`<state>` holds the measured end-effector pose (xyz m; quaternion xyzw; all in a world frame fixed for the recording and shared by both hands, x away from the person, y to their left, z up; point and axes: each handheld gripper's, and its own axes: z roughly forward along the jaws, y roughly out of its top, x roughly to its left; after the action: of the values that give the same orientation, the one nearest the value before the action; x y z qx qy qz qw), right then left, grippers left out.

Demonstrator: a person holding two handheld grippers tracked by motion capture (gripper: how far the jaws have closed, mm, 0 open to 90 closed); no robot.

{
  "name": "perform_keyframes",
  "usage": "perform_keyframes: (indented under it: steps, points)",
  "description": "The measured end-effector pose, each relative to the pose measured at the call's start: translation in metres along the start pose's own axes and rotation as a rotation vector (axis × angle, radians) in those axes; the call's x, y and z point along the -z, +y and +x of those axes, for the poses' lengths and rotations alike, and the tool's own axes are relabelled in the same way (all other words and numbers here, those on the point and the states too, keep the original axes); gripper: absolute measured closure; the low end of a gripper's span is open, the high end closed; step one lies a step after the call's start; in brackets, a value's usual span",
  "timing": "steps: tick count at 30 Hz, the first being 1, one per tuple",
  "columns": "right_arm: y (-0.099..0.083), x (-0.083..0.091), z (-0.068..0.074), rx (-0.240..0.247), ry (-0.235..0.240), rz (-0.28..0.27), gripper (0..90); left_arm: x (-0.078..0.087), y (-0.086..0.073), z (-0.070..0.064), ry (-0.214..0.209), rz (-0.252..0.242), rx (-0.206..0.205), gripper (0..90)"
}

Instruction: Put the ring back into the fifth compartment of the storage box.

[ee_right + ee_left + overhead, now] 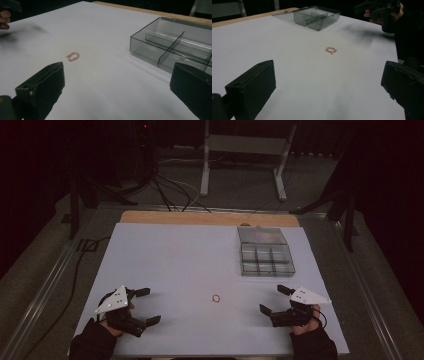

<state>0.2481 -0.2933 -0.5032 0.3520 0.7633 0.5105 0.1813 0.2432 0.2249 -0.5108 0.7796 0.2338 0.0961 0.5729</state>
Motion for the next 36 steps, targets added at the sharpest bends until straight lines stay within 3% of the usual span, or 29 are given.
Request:
perform_keyframes:
  steps: [10,14,16,18,27,36]
  points:
    - [0.000,-0.001,0.000,-0.016,-0.012,0.024,0.0,-0.001,0.000,0.000,-0.001,0.003,0.000,0.7]
    - [0.000,0.000,-0.003,-0.035,-0.032,0.027,0.0,-0.001,0.000,0.000,-0.003,0.001,0.001,0.7]
    - [0.004,-0.001,-0.007,-0.066,-0.067,0.028,0.0,-0.001,0.000,0.000,-0.003,0.002,0.002,0.7]
    - [0.006,-0.001,-0.008,-0.060,-0.085,0.030,0.0,-0.002,0.000,0.000,-0.004,0.006,0.000,0.7]
    - [0.024,0.003,-0.008,-0.102,-0.069,-0.032,0.0,-0.002,-0.001,0.000,0.000,0.010,0.002,0.7]
    - [0.038,-0.005,0.002,-0.086,-0.027,-0.037,0.0,-0.002,-0.001,0.000,0.000,0.005,0.001,0.7]
